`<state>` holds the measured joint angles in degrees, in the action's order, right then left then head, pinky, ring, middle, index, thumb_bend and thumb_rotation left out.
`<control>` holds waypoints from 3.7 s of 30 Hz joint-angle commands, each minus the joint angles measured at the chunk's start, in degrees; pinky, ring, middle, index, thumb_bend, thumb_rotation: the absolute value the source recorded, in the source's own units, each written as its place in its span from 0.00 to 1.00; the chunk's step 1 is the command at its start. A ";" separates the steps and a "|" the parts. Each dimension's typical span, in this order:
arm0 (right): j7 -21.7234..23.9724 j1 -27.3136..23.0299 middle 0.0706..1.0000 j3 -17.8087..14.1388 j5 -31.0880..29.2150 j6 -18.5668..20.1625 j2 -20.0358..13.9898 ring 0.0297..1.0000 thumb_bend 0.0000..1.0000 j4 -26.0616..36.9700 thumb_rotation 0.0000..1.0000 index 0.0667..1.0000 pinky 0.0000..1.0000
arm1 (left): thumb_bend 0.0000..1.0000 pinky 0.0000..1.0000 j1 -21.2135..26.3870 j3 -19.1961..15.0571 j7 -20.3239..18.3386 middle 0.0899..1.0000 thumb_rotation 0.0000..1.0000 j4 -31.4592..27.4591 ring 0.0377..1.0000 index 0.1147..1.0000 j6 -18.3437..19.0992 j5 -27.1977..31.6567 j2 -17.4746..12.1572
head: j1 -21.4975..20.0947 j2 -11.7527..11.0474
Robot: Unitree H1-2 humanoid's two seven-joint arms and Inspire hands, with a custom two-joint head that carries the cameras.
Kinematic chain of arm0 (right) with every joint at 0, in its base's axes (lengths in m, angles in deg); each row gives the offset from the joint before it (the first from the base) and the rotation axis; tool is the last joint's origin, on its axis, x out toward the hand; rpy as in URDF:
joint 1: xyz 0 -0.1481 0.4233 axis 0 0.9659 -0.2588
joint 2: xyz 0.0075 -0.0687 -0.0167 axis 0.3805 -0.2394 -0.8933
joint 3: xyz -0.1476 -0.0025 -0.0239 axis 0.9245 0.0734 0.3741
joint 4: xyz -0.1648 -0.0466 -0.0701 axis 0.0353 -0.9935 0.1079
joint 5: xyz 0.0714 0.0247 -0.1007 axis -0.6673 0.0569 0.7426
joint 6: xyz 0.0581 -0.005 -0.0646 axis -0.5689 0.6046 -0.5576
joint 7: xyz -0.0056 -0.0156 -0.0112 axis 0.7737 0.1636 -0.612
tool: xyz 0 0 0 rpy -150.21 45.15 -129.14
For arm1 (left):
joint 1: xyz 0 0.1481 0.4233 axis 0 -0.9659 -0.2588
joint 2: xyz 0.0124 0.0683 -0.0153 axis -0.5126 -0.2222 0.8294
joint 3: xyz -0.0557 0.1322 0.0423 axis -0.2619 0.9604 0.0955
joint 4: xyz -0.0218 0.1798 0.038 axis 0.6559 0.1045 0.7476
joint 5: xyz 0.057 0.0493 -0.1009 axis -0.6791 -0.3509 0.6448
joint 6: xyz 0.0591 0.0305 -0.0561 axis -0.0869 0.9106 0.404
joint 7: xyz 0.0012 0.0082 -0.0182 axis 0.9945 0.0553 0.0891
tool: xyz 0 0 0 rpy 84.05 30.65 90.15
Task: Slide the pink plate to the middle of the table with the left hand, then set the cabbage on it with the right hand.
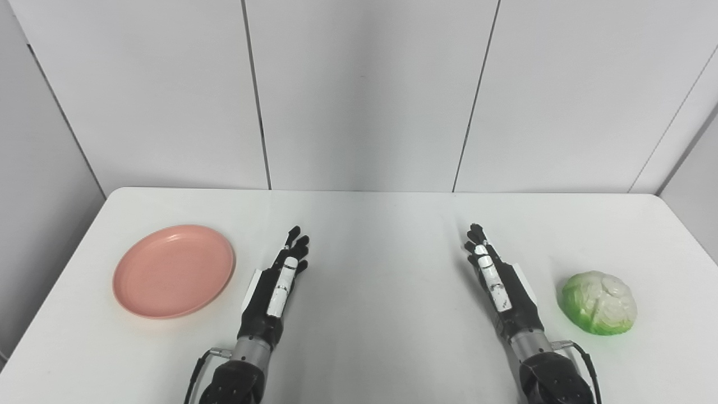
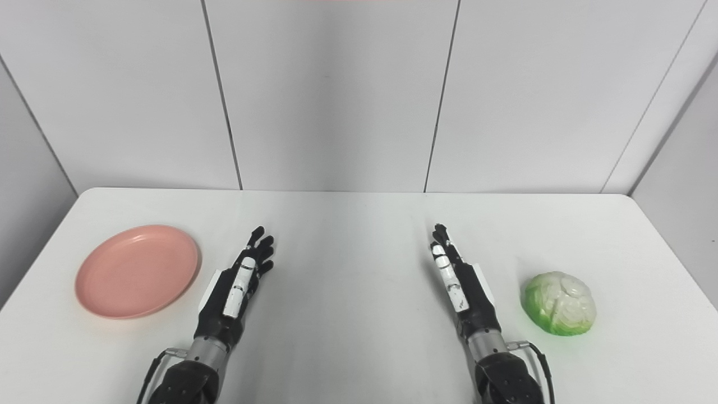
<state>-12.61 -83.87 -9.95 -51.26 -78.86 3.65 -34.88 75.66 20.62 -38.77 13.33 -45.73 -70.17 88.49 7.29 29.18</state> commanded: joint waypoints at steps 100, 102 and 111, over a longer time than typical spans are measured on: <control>6.26 -1.73 1.00 -0.87 -3.05 -0.85 -3.35 1.00 0.18 -2.81 1.00 1.00 1.00 | 0.64 0.97 5.34 -6.40 -0.20 0.97 1.00 -29.76 0.95 0.97 16.83 8.03 -0.43 | 12.27 -1.20; 6.07 -1.70 1.00 -1.07 -3.13 -0.64 -3.23 1.00 0.17 -2.74 1.00 1.00 1.00 | 0.64 0.97 5.78 -7.65 -0.24 0.97 1.00 -32.03 0.95 0.98 16.78 8.68 -1.44 | 12.49 -1.20; 6.42 -1.73 1.00 -1.13 -3.55 -1.52 -3.44 1.00 0.16 -3.40 1.00 1.00 1.00 | 0.62 0.97 6.22 -14.79 1.14 0.97 1.00 -36.55 0.97 0.97 14.81 11.32 -5.75 | 12.82 -2.15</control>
<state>-6.55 -85.17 -10.84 -54.98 -80.58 0.82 -37.51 80.04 6.75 -37.85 -20.84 -28.77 -59.58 84.18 20.04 26.98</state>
